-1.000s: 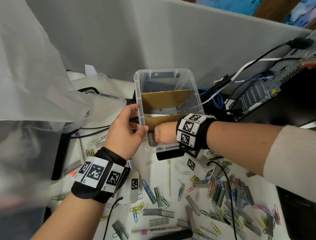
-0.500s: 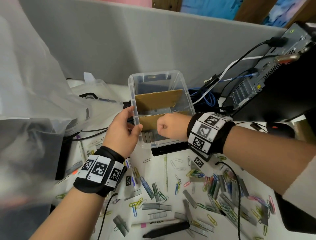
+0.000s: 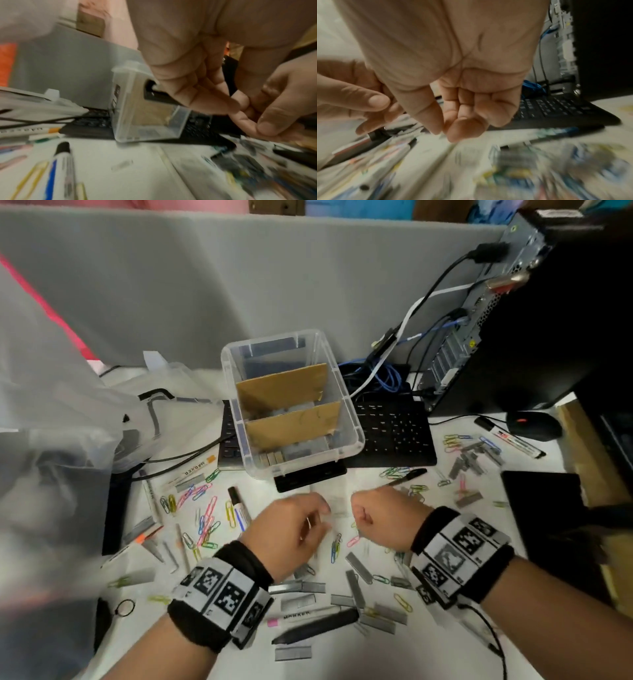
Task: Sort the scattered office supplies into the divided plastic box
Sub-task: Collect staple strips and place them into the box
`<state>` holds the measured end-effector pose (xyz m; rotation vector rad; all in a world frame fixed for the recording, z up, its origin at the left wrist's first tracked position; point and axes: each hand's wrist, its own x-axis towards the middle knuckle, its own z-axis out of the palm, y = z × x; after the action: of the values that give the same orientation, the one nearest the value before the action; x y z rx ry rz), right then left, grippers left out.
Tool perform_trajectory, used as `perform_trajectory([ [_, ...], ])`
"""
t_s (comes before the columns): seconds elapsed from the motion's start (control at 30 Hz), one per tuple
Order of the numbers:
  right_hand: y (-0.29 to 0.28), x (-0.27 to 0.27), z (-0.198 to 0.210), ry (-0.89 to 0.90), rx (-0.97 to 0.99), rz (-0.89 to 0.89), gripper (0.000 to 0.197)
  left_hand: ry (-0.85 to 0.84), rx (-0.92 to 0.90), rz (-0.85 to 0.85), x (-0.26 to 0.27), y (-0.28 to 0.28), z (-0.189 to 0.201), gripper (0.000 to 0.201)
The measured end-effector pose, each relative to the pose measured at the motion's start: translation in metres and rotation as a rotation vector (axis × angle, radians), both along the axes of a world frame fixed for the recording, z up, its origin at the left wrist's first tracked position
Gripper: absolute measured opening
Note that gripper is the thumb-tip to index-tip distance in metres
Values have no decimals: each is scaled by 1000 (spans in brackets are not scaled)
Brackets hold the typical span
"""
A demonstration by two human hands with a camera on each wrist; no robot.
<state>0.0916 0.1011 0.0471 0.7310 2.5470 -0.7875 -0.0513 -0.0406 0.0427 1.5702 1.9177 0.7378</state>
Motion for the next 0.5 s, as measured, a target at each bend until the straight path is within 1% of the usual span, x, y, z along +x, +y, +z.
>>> perform_trajectory([
  [0.07,-5,13,-21,-44,-7,-28,26,65,-178,-56,18,5,-15,17],
  [0.13,-13,20,-36,-53,2,-67,21,169,-347,-122,34,9,-24,37],
  [0.2,-19,25,-46,-81,31,-101,19,245,-469,-167,51,13,-28,53],
  [0.23,-22,25,-49,-96,43,-114,21,260,-507,-172,58,14,-30,58],
  [0.37,-30,23,-54,-147,54,-119,23,275,-572,-136,76,14,-39,56],
  [0.43,-31,22,-55,-153,51,-86,26,279,-569,-109,79,14,-44,52],
  [0.5,-33,21,-54,-141,60,-44,23,274,-560,-87,79,13,-51,45],
])
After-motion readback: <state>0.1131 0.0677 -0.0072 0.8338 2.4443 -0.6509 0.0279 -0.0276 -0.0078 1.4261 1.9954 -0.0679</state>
